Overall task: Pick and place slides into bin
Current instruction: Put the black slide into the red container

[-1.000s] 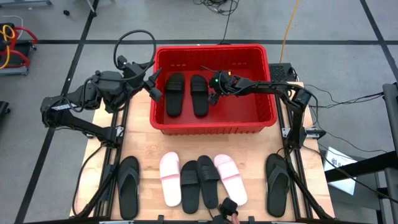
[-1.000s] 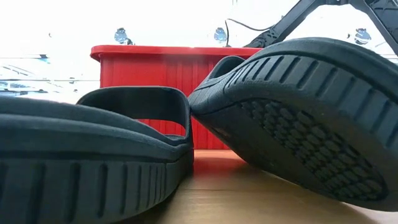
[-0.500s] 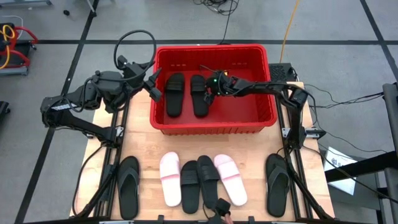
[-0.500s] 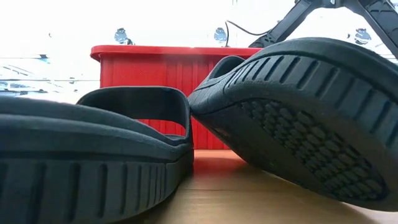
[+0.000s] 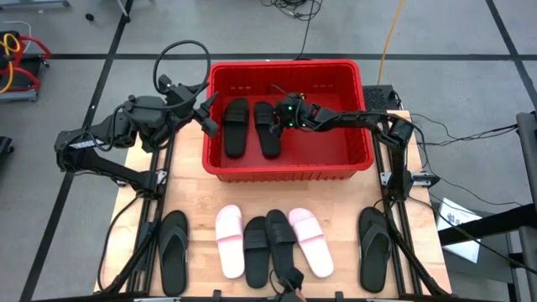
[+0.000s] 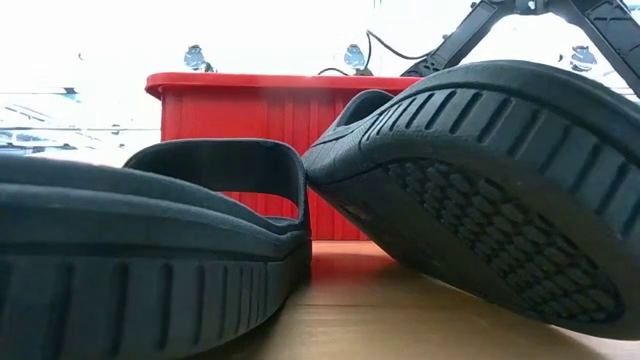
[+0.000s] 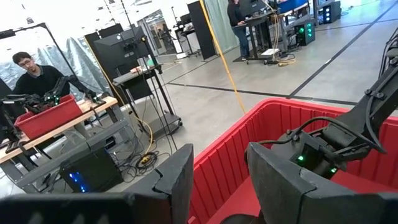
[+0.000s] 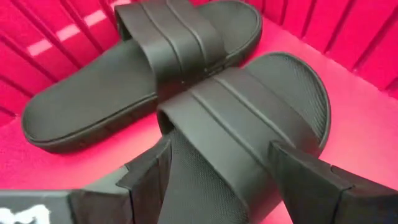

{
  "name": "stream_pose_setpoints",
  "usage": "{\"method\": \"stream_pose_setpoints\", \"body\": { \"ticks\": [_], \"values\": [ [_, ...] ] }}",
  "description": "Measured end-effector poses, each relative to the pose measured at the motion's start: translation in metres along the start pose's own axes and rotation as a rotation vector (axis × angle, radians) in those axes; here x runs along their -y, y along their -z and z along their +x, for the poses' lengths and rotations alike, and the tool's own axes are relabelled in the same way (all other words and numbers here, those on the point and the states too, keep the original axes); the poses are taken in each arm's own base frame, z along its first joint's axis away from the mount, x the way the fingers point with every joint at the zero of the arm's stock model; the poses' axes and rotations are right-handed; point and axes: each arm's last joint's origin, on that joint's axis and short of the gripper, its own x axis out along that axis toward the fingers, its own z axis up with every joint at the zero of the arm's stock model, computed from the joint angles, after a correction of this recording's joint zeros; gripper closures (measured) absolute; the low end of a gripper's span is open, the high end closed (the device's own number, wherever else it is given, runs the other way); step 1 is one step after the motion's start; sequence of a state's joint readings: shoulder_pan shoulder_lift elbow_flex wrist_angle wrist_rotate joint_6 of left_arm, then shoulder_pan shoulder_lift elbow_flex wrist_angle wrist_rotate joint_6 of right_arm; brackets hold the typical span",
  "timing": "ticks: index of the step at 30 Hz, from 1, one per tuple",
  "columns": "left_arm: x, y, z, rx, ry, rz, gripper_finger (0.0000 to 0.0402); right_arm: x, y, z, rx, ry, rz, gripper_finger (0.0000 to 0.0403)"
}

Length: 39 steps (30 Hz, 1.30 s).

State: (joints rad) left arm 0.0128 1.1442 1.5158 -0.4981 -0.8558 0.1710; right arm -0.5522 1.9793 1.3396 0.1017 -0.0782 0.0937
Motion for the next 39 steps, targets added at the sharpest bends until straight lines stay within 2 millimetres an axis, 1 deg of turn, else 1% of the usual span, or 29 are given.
{"method": "stream_pose_setpoints", "body": {
  "ticks": [3, 7, 11, 14, 16, 21, 24, 30, 34, 39],
  "values": [
    [0.0, 0.0, 0.0, 0.0, 0.0, 0.0, 0.0243, 0.001, 0.0, -0.004, -0.03, 0.008, 0.003, 0.0147],
    [0.0, 0.0, 0.0, 0.0, 0.0, 0.0, 0.0243, 0.004, -0.009, -0.025, -0.057, 0.083, -0.049, 0.0147],
    [0.0, 0.0, 0.0, -0.002, 0.001, 0.004, 0.0243, 0.01, -0.012, -0.045, -0.133, 0.156, -0.143, 0.0151],
    [0.0, 0.001, 0.0, -0.01, 0.002, 0.017, 0.0243, 0.016, -0.009, -0.05, -0.19, 0.162, -0.162, 0.0158],
    [0.0, 0.002, 0.0, -0.016, 0.003, 0.026, 0.0243, 0.02, -0.003, -0.047, -0.235, 0.165, -0.154, 0.0163],
    [0.0, 0.003, 0.0, -0.02, 0.003, 0.031, 0.0243, 0.022, 0.012, -0.029, -0.289, 0.162, -0.147, 0.0167],
    [0.0, 0.003, 0.0, -0.02, 0.003, 0.031, 0.0243, 0.022, 0.019, -0.023, -0.317, 0.162, -0.12, 0.0168],
    [0.0, 0.003, 0.0, -0.02, 0.002, 0.034, 0.0243, 0.015, 0.019, -0.02, -0.303, 0.068, -0.113, 0.0168],
    [0.0, 0.003, 0.0, -0.02, 0.002, 0.033, 0.0243, 0.006, 0.027, -0.015, -0.34, 0.04, -0.087, 0.0168],
    [0.0, 0.003, 0.0, -0.02, 0.002, 0.032, 0.0243, 0.0, 0.038, -0.005, -0.381, 0.026, -0.113, 0.0168]
  ]
}}
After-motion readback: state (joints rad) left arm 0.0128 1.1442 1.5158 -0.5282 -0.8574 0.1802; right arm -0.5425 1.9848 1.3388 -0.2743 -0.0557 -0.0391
